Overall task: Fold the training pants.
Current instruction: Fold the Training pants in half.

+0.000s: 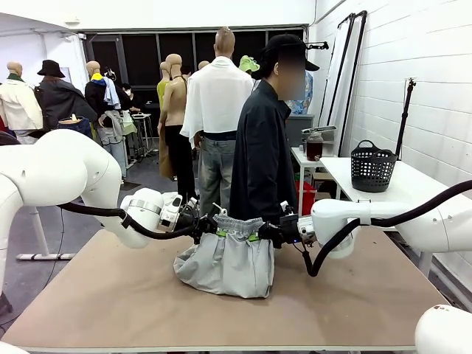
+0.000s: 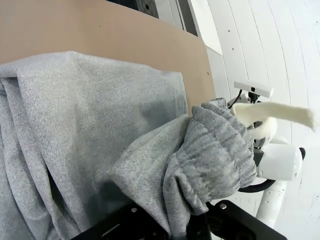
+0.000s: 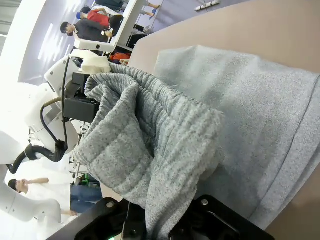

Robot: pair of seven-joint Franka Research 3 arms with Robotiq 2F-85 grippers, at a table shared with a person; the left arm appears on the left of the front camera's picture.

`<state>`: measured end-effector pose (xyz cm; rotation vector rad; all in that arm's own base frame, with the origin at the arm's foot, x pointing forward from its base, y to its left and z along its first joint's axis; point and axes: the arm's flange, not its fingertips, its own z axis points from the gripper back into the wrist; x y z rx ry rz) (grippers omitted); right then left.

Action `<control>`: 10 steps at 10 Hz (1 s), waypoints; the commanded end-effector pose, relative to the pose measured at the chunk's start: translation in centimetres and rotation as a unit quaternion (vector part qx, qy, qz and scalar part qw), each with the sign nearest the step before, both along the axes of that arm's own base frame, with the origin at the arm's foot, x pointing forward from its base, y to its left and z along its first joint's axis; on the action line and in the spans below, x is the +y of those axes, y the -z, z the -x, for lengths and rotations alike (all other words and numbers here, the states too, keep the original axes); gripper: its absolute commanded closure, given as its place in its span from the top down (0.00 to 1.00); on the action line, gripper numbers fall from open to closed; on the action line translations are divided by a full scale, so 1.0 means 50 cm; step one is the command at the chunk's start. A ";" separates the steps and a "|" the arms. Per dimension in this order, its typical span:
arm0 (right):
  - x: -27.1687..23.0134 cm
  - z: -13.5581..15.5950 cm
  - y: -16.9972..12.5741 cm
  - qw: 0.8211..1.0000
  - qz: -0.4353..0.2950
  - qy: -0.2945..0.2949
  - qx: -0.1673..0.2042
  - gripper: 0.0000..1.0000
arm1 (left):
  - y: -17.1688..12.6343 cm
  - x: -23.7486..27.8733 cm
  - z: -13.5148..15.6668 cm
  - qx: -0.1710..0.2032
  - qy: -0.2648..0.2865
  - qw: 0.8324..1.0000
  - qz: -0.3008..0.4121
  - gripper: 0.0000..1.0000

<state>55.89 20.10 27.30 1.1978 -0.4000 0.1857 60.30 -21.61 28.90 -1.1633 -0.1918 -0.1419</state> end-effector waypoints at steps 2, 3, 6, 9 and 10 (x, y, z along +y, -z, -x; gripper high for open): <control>0.000 -0.013 0.008 1.000 -0.007 0.016 0.010 0.00 | -0.002 0.008 -0.034 0.004 -0.004 1.000 -0.002 0.00; -0.001 -0.015 0.009 1.000 -0.008 0.023 0.009 0.00 | 0.001 0.006 -0.047 0.006 -0.004 1.000 -0.003 0.00; 0.000 -0.041 0.015 0.999 -0.004 0.036 0.011 0.00 | 0.010 0.013 -0.086 0.008 -0.012 1.000 -0.008 0.00; -0.002 -0.060 0.029 0.999 0.013 0.046 0.024 0.00 | 0.029 0.013 -0.111 0.035 -0.025 0.999 -0.019 0.00; -0.005 -0.065 0.034 0.998 0.017 0.052 0.027 0.00 | 0.035 0.011 -0.119 0.041 -0.027 0.999 -0.021 0.00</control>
